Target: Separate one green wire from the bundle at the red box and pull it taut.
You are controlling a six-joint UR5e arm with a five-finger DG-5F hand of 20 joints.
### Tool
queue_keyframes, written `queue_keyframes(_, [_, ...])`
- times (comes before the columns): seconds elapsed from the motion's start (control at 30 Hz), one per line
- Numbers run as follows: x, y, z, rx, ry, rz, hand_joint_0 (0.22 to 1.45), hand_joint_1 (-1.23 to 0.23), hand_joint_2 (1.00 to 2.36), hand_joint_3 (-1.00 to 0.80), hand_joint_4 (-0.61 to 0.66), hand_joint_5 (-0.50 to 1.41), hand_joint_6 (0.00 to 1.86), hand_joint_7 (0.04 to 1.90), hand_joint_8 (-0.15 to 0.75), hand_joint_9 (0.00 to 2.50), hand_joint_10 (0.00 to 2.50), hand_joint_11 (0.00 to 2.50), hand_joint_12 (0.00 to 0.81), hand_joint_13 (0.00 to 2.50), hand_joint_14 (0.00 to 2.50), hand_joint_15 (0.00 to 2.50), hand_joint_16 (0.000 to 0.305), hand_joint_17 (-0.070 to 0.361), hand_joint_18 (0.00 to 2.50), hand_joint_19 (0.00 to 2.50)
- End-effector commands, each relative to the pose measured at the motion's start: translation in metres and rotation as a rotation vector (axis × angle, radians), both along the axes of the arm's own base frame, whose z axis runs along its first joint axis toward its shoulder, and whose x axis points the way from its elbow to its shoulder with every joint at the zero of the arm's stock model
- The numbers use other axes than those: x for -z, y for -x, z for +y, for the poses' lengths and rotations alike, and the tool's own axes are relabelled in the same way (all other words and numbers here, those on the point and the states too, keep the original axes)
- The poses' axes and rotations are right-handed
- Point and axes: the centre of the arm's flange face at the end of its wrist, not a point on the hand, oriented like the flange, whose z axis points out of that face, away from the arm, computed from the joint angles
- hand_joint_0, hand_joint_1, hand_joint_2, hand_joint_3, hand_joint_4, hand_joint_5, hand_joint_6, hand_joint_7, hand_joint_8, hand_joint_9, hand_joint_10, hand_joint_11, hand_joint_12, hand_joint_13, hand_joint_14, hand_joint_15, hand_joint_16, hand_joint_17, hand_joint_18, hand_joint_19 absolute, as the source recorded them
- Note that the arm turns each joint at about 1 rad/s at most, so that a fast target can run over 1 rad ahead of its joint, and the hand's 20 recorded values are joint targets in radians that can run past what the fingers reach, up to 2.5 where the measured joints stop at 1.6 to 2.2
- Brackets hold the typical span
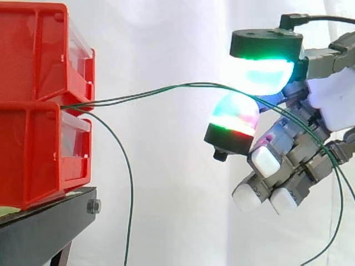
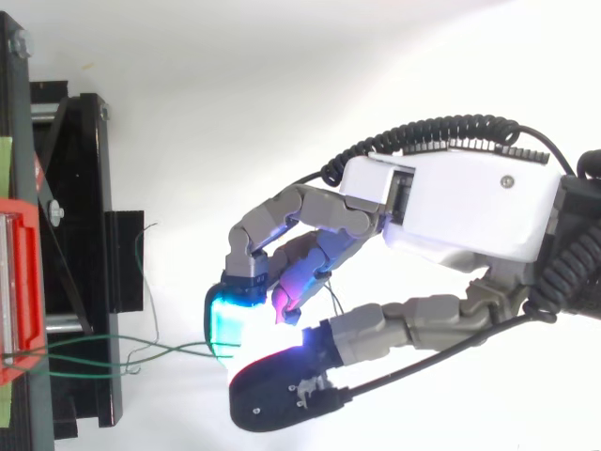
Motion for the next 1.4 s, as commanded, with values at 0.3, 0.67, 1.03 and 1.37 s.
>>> queue_keyframes(0.3, [0.0001, 0.0, 0.0, 0.0, 0.001, 0.001, 0.67, -0.81, 1.01, -0.4, 0.06, -0.17, 0.93, 0.89, 0.231, 0.9, 0.01, 0.4, 0.291, 0.64, 0.01, 0.27, 0.044, 0.098, 0.58, 0.49])
queue_keyframes(0.67, [0.0001, 0.0, 0.0, 0.001, -0.003, 0.0, 0.63, -0.76, 1.0, -0.45, 0.09, -0.16, 0.92, 0.92, 0.234, 0.94, 0.01, 0.4, 0.289, 0.65, 0.01, 0.26, 0.043, 0.097, 0.59, 0.5])
queue_keyframes(1.03, [-0.0009, 0.0004, -0.0001, 0.001, -0.004, -0.001, 0.58, -0.86, 1.0, -0.5, 0.11, -0.16, 0.91, 0.92, 0.229, 0.95, 0.01, 0.4, 0.292, 0.65, 0.01, 0.26, 0.043, 0.097, 0.59, 0.49])
queue_keyframes(1.37, [-0.0013, 0.0021, -0.0014, 0.003, -0.012, 0.007, 0.6, -0.49, 1.0, -0.47, 0.09, -0.14, 0.88, 0.99, 0.231, 0.99, 0.01, 0.39, 0.29, 0.65, 0.01, 0.27, 0.043, 0.096, 0.58, 0.53])
